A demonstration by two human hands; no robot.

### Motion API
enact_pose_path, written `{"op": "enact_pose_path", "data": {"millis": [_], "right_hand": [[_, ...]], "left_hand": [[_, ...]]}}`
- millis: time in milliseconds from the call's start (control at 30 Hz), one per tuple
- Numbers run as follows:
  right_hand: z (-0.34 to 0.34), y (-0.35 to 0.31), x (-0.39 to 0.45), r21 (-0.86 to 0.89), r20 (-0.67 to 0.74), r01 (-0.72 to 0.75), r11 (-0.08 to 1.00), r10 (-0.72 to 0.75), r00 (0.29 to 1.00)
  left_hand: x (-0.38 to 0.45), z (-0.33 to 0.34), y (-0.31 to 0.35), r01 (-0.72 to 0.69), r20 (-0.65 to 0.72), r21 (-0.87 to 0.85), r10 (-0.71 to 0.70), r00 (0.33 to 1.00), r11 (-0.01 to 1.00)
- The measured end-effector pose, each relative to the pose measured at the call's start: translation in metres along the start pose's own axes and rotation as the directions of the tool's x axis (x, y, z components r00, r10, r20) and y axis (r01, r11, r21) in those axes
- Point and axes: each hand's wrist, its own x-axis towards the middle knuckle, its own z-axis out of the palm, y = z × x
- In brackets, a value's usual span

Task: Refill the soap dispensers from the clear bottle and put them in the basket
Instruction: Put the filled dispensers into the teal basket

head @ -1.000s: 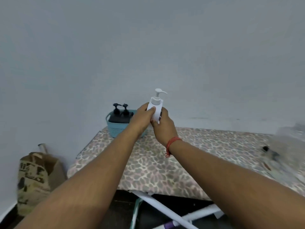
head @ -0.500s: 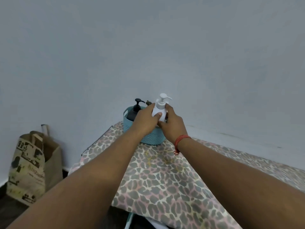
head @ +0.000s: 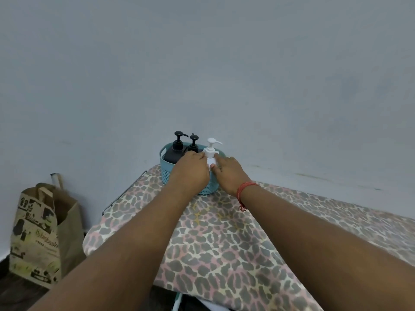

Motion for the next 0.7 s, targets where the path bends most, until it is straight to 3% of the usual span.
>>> {"op": "enact_pose_path", "data": {"millis": [133, 300, 400, 533, 700], "right_hand": [[-0.001, 0.004, -0.003, 0.018, 0.088, -0.081, 0.997, 0.079, 0.993], [-0.01, 0.019, -0.035, 0.01, 0.069, -0.08, 0.997, 0.08, 0.994], [-0.025, 0.04, -0.069, -0.15, 0.053, -0.076, 0.986, 0.084, 0.995], [-0.044, 0.073, -0.129, -0.462, 0.049, 0.003, 0.887, 0.022, 0.999], [-0.066, 0.098, -0.213, -0.564, 0.003, -0.058, 0.824, 0.072, 0.997]], "left_hand": [[-0.001, -0.004, 0.007, 0.024, 0.101, 0.101, -0.034, 0.994, 0.995], [-0.015, -0.017, 0.017, 0.044, 0.232, 0.166, -0.082, 0.969, 0.985], [-0.032, -0.027, 0.033, 0.04, 0.231, 0.193, -0.085, 0.969, 0.98], [-0.059, -0.036, 0.065, 0.017, 0.215, 0.184, -0.058, 0.975, 0.983], [-0.097, -0.045, 0.125, -0.012, 0.228, 0.079, -0.007, 0.974, 0.997]]}}
